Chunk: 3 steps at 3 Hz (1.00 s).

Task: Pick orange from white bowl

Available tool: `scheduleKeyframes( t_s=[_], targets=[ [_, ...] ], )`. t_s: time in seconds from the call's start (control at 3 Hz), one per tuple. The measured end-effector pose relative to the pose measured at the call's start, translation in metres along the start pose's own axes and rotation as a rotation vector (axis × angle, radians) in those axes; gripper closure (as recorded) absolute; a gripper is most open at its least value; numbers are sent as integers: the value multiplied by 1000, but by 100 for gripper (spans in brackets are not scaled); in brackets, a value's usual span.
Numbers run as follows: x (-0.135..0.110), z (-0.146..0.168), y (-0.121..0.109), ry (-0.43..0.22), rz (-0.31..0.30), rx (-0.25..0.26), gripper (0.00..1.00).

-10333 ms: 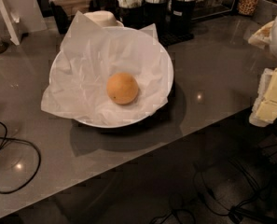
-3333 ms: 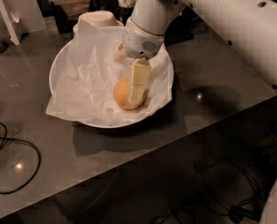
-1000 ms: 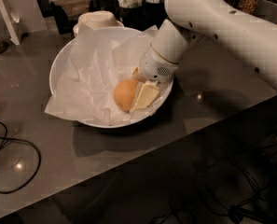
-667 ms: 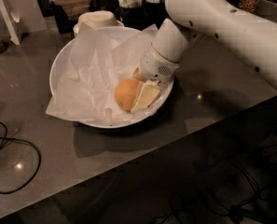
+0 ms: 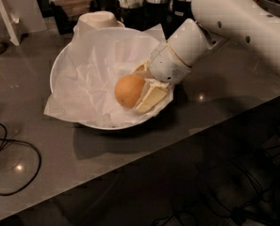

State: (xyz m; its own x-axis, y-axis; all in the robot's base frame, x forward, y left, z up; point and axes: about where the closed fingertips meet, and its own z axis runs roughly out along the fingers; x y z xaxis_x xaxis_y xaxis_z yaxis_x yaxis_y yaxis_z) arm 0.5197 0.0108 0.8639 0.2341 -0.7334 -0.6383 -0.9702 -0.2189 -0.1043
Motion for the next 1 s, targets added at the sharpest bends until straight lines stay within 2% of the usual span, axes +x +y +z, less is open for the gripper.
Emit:
scheduleKeyframes(
  t_s=[0.33, 0.67, 1.0],
  targets=[
    [-34, -30, 24, -110, -123, 71, 100],
    [-69, -64, 59, -175, -242, 143, 100],
    [-97, -96, 107, -198, -354, 227, 100]
  ],
)
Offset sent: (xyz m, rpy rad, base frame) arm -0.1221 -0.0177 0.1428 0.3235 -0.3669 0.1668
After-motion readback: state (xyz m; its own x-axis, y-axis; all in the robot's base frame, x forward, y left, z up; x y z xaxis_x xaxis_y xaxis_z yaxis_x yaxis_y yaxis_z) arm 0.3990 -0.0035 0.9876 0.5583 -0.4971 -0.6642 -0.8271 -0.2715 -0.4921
